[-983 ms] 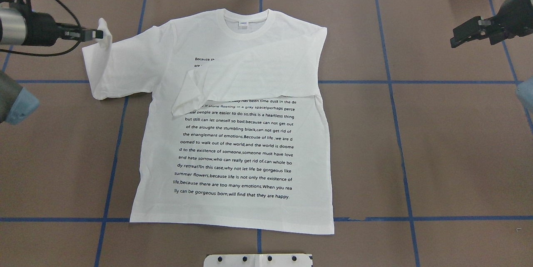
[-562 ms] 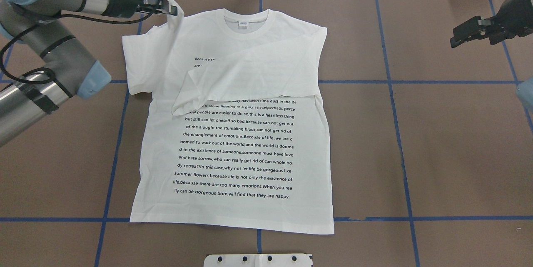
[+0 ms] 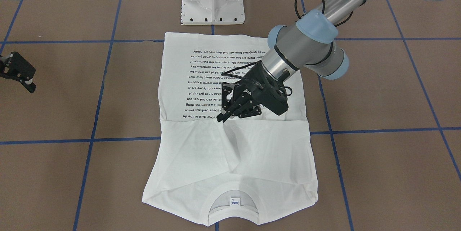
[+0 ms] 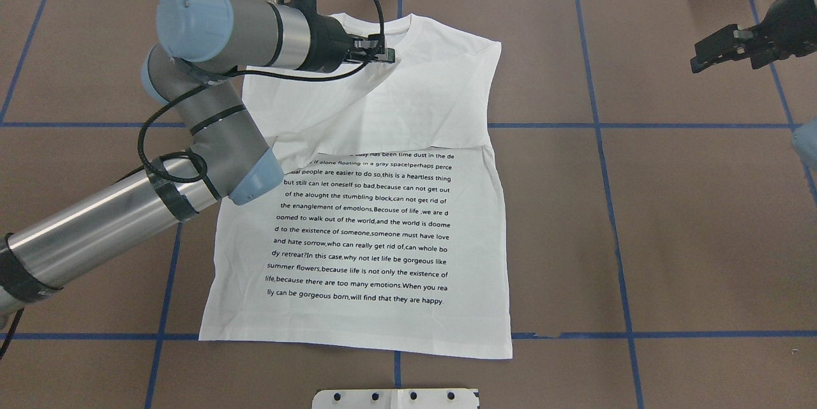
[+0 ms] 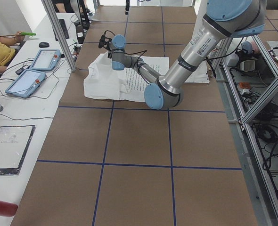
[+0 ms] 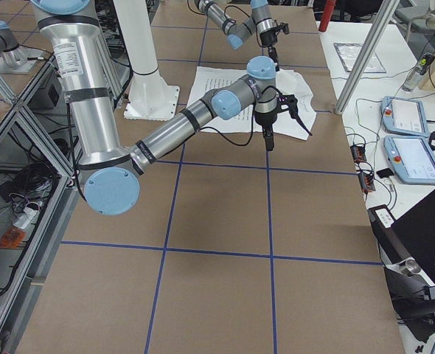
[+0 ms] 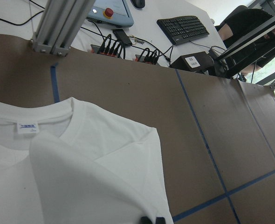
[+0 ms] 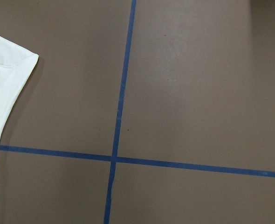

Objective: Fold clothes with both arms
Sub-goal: 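Grasp the other sleeve cuff with the left gripper and fold it across the body, then release the sleeve and withdraw the left gripper while the right gripper moves toward the shoulder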

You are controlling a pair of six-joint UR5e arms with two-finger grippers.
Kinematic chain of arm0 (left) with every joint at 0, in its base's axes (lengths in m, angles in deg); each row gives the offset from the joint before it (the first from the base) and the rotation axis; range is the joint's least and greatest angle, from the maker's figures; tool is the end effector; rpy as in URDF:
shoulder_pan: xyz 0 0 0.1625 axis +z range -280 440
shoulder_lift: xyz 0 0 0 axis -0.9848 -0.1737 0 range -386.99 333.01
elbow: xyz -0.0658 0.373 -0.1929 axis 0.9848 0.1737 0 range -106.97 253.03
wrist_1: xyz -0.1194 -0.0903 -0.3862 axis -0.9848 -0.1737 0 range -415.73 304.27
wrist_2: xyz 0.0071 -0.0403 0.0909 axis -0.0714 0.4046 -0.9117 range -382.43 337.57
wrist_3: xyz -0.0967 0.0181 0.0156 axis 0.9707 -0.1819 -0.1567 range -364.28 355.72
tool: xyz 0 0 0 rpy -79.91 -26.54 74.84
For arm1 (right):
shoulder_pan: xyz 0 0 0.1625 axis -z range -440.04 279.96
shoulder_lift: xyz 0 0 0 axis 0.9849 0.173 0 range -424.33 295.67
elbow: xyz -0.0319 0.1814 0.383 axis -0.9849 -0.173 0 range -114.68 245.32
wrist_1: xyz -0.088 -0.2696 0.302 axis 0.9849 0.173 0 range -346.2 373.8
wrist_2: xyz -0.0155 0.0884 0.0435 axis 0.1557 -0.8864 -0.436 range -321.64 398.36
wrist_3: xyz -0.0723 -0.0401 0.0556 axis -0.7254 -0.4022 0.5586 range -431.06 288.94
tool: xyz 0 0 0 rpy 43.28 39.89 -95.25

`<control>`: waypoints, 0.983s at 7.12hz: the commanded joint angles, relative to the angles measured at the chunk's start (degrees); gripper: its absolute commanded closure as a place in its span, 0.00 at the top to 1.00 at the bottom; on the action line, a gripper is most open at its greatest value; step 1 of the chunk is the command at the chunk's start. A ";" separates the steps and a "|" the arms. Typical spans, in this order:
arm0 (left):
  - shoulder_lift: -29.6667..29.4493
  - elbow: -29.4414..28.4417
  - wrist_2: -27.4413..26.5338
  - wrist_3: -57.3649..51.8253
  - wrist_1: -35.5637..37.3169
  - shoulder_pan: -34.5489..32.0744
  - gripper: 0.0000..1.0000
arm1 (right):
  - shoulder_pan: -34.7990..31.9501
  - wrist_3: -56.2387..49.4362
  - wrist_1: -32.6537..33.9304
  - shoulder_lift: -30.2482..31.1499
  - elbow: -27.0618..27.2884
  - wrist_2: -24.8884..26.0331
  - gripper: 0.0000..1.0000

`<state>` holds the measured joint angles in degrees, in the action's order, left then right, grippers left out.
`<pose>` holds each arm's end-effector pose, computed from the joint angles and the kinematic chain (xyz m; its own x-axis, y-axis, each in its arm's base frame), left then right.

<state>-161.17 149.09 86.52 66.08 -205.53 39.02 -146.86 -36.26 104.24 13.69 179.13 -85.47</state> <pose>0.4843 -0.5544 0.1700 0.1255 0.3120 -0.9417 0.3536 0.8729 0.3363 -0.1392 -0.5231 0.3587 0.7061 -0.0835 0.7032 -0.1000 0.9713 0.2158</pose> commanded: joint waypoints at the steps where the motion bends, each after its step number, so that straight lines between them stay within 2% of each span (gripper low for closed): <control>1: -0.20 -0.13 -4.69 -0.32 -0.05 5.11 0.00 | -0.06 0.00 0.00 0.03 0.01 0.00 1.00; 3: -0.11 -0.31 -8.12 -0.32 -0.14 9.14 0.00 | -0.06 0.09 0.00 0.03 0.01 0.00 1.00; 4: -0.02 -0.31 -8.66 -0.05 -0.14 11.08 0.99 | -0.06 0.09 -0.09 0.12 0.01 0.00 1.00; 5: -0.28 0.04 -11.10 0.56 0.30 12.23 1.00 | 0.02 0.09 -0.09 -0.40 0.18 0.43 1.00; 7: 1.29 3.27 -10.08 -1.36 7.55 11.98 1.00 | 1.68 0.61 -0.17 -2.59 0.10 0.70 1.00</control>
<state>-160.79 150.23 76.05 65.80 -202.01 51.00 -146.28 -35.84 104.10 12.49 179.28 -84.94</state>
